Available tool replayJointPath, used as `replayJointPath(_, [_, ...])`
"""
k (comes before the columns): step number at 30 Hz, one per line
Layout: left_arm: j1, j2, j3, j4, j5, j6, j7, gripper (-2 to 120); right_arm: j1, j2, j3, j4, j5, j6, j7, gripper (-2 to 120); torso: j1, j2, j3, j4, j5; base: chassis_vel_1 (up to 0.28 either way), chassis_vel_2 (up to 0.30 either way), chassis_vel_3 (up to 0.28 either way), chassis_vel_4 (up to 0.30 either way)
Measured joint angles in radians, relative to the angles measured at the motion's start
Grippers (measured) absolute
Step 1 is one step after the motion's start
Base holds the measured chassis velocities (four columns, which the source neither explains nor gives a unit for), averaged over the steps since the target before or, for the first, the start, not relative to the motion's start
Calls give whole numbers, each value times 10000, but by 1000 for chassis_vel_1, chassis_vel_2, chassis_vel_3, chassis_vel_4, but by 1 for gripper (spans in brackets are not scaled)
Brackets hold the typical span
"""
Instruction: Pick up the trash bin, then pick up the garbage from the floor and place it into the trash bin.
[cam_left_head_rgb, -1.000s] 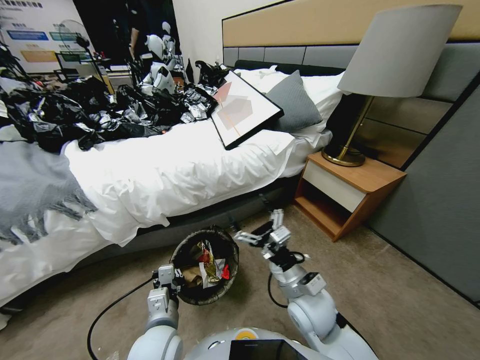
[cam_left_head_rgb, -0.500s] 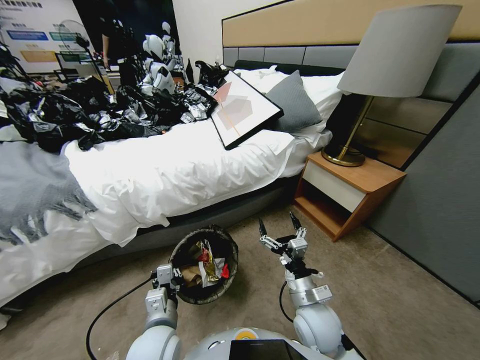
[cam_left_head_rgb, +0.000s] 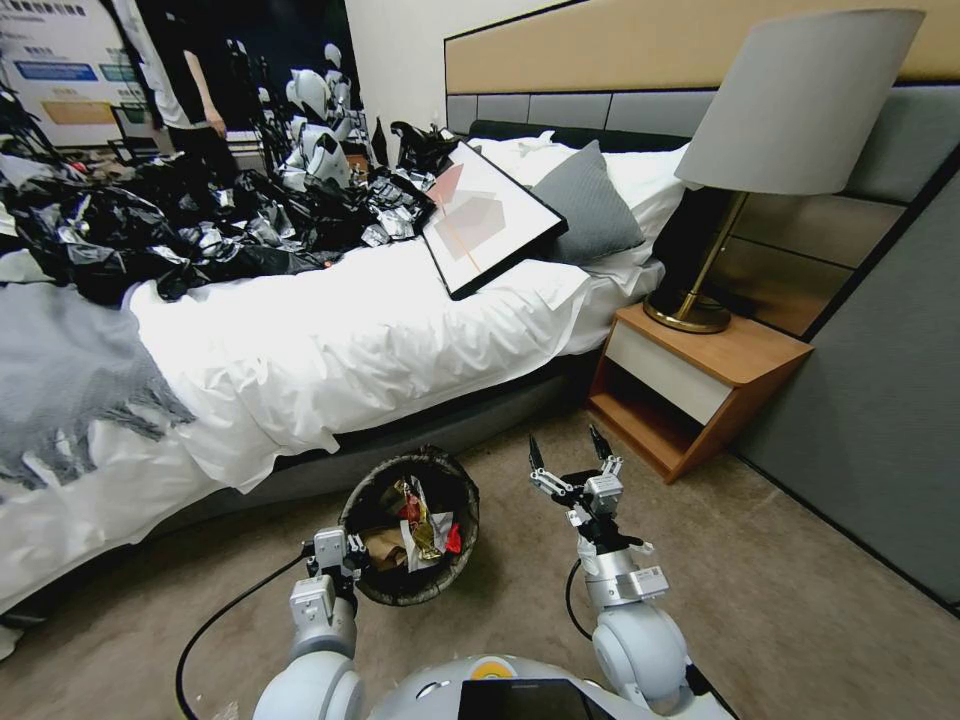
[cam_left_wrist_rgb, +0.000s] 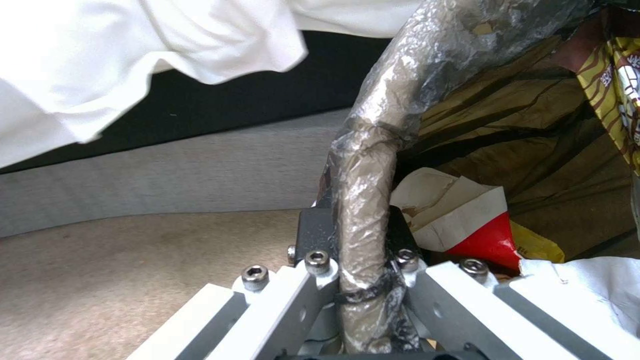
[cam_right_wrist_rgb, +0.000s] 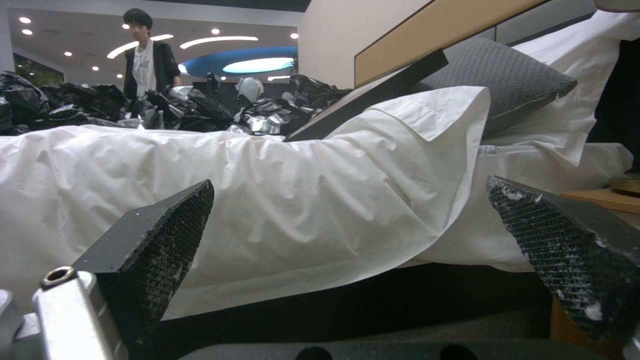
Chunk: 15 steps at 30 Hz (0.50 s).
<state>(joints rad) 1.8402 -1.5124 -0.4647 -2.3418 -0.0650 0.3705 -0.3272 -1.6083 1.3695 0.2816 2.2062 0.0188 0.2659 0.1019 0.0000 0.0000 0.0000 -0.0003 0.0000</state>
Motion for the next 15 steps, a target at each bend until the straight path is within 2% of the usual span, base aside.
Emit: replayJointPath(15, [54, -30, -45, -144, -13, 2, -17, 0, 320, -56, -125, 26, 93, -171, -21, 100, 0, 0, 0, 0, 0, 83, 76, 77, 80])
